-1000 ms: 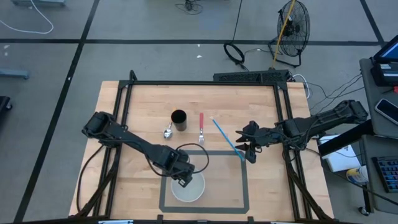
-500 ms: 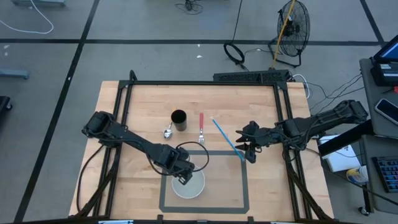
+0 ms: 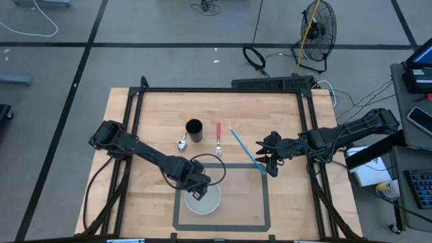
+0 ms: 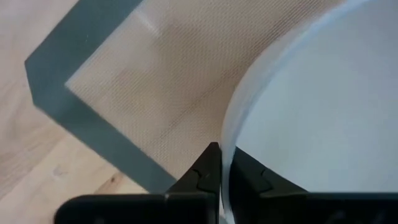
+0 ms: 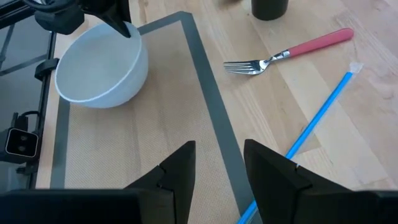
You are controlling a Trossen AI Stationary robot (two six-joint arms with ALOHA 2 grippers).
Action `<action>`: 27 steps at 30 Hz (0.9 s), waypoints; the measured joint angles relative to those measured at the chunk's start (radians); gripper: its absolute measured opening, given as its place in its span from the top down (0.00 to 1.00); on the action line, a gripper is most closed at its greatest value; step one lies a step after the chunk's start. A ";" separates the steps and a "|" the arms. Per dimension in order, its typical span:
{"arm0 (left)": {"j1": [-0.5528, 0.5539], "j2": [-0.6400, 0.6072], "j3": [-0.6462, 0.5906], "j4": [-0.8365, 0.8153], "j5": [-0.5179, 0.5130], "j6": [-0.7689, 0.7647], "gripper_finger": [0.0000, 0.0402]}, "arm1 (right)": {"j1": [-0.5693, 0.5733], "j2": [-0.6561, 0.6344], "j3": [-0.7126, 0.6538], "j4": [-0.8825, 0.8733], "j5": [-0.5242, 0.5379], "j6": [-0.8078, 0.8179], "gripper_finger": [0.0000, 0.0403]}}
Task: Pick & Place Utensil
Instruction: Put the white bowl on the mat, then put the yellow spoon into the white bowl on the mat
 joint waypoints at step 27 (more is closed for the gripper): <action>0.036 -0.049 0.000 0.067 -0.059 0.042 0.60 | 0.000 0.000 -0.068 0.016 -0.004 0.061 0.67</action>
